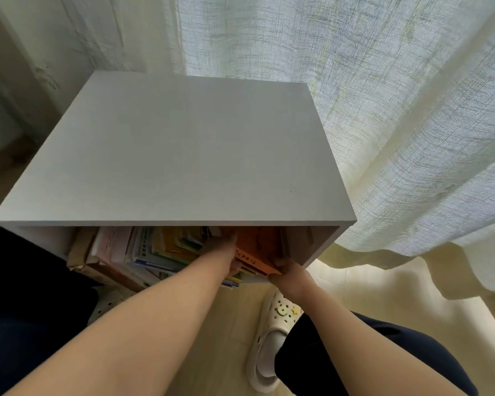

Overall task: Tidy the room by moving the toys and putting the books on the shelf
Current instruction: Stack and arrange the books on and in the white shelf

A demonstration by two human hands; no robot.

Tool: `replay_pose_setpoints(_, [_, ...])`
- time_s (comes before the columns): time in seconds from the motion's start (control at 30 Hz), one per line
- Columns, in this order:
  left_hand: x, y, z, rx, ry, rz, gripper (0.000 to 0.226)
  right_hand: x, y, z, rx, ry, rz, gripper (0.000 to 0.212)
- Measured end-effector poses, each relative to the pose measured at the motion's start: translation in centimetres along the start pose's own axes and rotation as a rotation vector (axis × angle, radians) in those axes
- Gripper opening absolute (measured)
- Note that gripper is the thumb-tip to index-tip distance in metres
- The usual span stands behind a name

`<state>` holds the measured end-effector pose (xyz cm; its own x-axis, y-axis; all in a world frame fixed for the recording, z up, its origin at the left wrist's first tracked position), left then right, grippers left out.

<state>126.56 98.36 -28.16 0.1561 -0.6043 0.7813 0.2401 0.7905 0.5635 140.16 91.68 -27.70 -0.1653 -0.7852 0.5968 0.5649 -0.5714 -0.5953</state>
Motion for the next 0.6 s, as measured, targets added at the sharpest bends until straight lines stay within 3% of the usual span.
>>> replay_pose_setpoints(0.2, [-0.3, -0.3, 0.2, 0.014, 0.077, -0.065, 0.012, -0.1, 0.4, 0.1, -0.038, 0.011, -0.016, 0.049])
replay_pose_setpoints(0.4, [1.8, -1.7, 1.5, -0.237, 0.093, -0.385, 0.012, 0.3, 0.1, -0.5, 0.0, 0.018, 0.004, 0.043])
replay_pose_setpoints(0.6, [6.1, -1.5, 4.6, -0.16, 0.16, -0.616, 0.015, 2.8, -1.7, -0.6, -0.015, 0.049, 0.067, 0.036])
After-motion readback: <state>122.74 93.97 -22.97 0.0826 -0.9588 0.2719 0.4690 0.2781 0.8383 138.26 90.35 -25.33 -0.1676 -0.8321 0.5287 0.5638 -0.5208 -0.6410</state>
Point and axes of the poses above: each hand's wrist, its own x-axis away from the middle knuckle, its own z-axis out of the back of the hand, y = z × x, the point moved 3 cm from there along -x, towards the middle knuckle, and after that the axes turned 5 degrees about -x, right-handed, at the moved point
